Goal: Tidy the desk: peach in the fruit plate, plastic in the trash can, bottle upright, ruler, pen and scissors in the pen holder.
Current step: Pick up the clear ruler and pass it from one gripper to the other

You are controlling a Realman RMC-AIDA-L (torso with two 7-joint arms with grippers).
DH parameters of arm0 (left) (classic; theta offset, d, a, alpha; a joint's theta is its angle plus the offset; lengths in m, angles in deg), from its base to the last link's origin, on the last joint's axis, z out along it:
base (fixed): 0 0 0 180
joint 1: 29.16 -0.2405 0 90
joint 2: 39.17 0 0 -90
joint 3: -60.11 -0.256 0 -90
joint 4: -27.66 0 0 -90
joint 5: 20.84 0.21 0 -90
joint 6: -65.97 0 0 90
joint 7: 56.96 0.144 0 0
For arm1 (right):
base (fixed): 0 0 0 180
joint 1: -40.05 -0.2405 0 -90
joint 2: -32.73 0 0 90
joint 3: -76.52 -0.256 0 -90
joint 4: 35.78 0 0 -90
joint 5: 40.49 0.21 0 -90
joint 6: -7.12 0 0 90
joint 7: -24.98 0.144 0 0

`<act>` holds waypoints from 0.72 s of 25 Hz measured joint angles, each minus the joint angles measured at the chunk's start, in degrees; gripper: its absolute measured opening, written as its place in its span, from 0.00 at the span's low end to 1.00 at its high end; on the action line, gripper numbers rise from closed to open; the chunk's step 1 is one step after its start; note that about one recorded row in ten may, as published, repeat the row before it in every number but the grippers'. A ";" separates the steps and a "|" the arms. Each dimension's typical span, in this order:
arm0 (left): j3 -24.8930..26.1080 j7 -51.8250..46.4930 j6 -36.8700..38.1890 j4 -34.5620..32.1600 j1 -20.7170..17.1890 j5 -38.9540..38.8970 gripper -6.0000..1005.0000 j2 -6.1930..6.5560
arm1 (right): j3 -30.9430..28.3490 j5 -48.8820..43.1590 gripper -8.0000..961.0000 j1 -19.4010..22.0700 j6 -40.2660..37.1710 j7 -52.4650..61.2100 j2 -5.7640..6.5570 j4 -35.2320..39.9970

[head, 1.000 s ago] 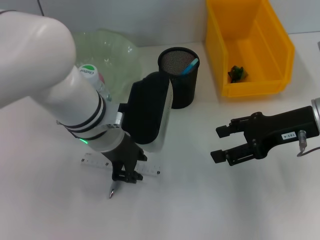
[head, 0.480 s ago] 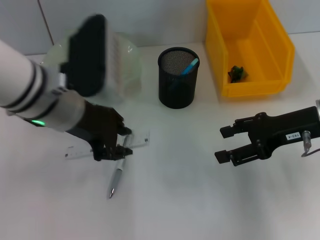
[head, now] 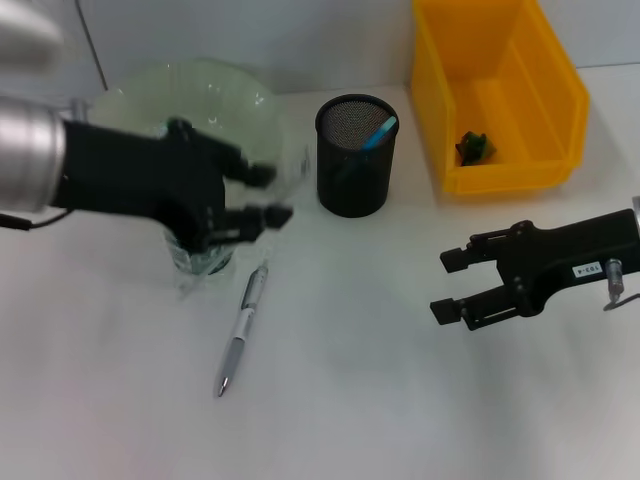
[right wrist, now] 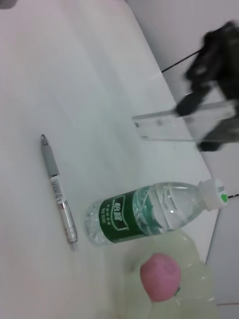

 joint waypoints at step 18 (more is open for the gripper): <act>-6.37 13.45 -20.89 2.75 -16.18 -44.02 0.39 -0.35 | -0.06 4.26 0.85 2.52 0.49 -5.97 -2.09 -0.67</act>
